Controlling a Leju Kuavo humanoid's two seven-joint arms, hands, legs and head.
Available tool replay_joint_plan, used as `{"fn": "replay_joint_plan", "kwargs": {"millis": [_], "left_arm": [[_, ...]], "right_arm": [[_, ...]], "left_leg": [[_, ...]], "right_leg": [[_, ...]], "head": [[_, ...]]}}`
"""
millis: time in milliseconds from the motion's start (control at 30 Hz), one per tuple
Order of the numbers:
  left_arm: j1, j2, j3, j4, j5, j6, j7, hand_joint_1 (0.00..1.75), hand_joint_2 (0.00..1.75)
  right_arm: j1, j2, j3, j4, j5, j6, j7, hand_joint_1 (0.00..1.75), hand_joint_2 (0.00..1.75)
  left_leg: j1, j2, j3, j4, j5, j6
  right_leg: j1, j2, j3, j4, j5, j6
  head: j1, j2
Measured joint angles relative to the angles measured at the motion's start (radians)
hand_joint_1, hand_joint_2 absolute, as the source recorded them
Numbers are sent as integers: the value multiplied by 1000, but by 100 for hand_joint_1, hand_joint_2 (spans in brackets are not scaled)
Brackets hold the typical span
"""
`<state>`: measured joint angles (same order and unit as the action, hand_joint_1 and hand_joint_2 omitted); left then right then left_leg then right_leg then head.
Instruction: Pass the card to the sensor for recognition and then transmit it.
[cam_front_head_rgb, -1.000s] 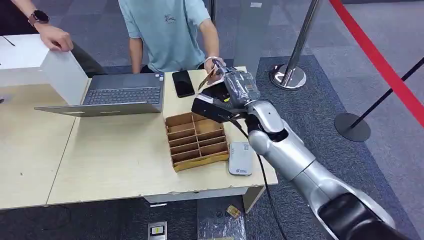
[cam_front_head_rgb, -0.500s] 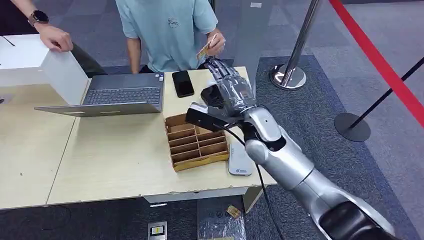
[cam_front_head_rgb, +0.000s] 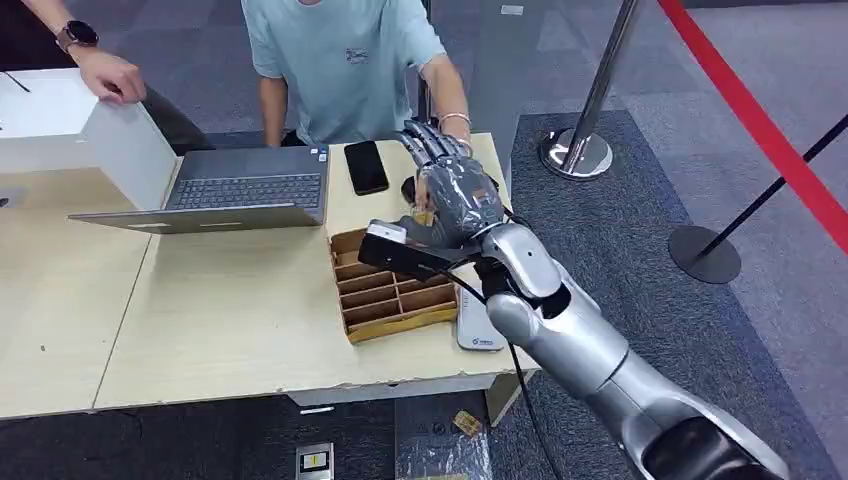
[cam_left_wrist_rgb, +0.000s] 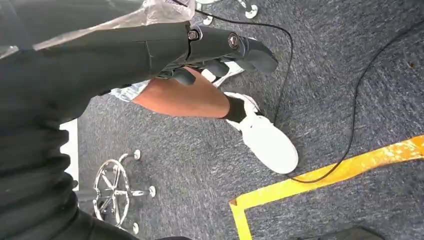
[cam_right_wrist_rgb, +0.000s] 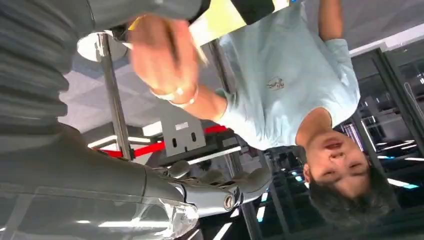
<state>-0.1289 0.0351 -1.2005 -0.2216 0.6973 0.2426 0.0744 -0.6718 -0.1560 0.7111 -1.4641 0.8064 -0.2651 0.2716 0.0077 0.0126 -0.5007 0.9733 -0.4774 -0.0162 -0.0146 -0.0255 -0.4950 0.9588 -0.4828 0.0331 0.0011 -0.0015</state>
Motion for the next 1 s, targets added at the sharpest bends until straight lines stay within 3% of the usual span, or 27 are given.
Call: {"fn": "replay_joint_plan", "kwargs": {"millis": [133,467,1000], "left_arm": [[0,0,0,0,0,2,0,0,175],[0,0,0,0,0,5,1,0,175],[0,0,0,0,-3,7,13,0,175]], "right_arm": [[10,0,1,-5,-5,-2,0,17,175],[29,0,3,-5,-13,-4,-5,24,175],[54,2,11,-4,-17,-5,-13,14,175]], "left_leg": [[0,0,0,0,0,0],[0,0,0,0,0,0],[0,0,0,0,0,0]], "right_leg": [[0,0,0,0,0,0],[0,0,0,0,0,0],[0,0,0,0,0,0]], "head": [[0,0],[0,0],[0,0]]}}
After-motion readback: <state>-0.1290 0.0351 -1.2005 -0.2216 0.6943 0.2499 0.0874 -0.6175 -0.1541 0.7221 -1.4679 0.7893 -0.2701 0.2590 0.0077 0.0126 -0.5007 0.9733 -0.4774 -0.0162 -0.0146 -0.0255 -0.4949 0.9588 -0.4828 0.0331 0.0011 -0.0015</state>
